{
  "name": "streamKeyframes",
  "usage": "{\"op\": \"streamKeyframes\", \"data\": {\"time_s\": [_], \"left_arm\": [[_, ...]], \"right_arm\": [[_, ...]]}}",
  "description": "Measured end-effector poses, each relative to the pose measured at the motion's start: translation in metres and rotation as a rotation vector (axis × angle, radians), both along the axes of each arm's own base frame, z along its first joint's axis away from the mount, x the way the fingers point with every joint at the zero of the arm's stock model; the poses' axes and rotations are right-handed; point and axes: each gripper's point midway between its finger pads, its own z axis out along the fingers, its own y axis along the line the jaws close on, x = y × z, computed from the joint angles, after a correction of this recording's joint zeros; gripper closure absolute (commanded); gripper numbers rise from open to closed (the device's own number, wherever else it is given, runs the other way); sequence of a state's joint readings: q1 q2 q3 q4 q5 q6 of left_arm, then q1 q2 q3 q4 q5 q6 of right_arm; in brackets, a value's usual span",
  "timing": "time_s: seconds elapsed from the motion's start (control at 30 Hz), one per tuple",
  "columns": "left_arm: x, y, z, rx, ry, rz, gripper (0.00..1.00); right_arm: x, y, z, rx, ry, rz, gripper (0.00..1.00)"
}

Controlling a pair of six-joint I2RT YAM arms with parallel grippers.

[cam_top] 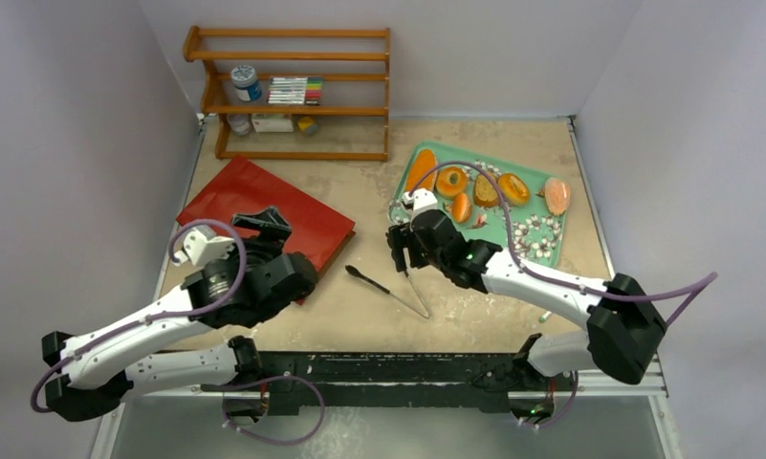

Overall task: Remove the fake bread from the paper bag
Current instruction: Pick up the clamp from the center of the board.

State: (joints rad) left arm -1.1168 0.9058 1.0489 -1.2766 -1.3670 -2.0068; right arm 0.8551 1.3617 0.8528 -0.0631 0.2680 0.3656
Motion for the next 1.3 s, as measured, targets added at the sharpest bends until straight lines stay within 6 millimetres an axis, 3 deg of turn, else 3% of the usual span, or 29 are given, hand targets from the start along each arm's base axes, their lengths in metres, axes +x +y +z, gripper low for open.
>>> {"op": "streamKeyframes", "data": {"time_s": [0.13, 0.23, 0.47, 0.6, 0.73, 0.9, 1.2, 1.23, 1.3], "left_arm": [[-0.001, 0.02, 0.009, 0.058, -0.043, 0.037, 0.22], [0.013, 0.035, 0.008, 0.156, 0.014, 0.123, 0.21], [0.073, 0.085, -0.035, 0.244, 0.317, 0.258, 0.21], [0.094, 0.122, -0.067, 0.208, 0.456, 0.284, 0.19], [0.092, 0.156, -0.089, 0.13, 0.533, 0.33, 0.18], [0.072, 0.199, -0.097, 0.037, 0.549, 0.442, 0.17], [0.071, 0.235, -0.116, -0.061, 0.572, 0.528, 0.15], [0.074, 0.237, -0.12, -0.074, 0.572, 0.531, 0.14], [0.075, 0.241, -0.129, -0.086, 0.594, 0.538, 0.14]], "right_arm": [[-0.008, -0.009, 0.001, 0.009, -0.007, -0.003, 0.2], [-0.009, -0.01, 0.006, 0.026, -0.016, -0.004, 0.2], [-0.013, -0.005, 0.007, 0.026, 0.007, 0.027, 0.18], [-0.016, 0.0, 0.004, 0.01, 0.03, 0.067, 0.17], [-0.024, 0.002, -0.002, -0.002, 0.062, 0.113, 0.17], [-0.03, 0.005, -0.004, 0.007, 0.087, 0.143, 0.17], [-0.047, -0.007, -0.029, -0.048, 0.154, 0.152, 0.15], [-0.049, -0.008, -0.032, -0.056, 0.163, 0.153, 0.04], [-0.049, -0.007, -0.036, -0.061, 0.173, 0.153, 0.0]]}}
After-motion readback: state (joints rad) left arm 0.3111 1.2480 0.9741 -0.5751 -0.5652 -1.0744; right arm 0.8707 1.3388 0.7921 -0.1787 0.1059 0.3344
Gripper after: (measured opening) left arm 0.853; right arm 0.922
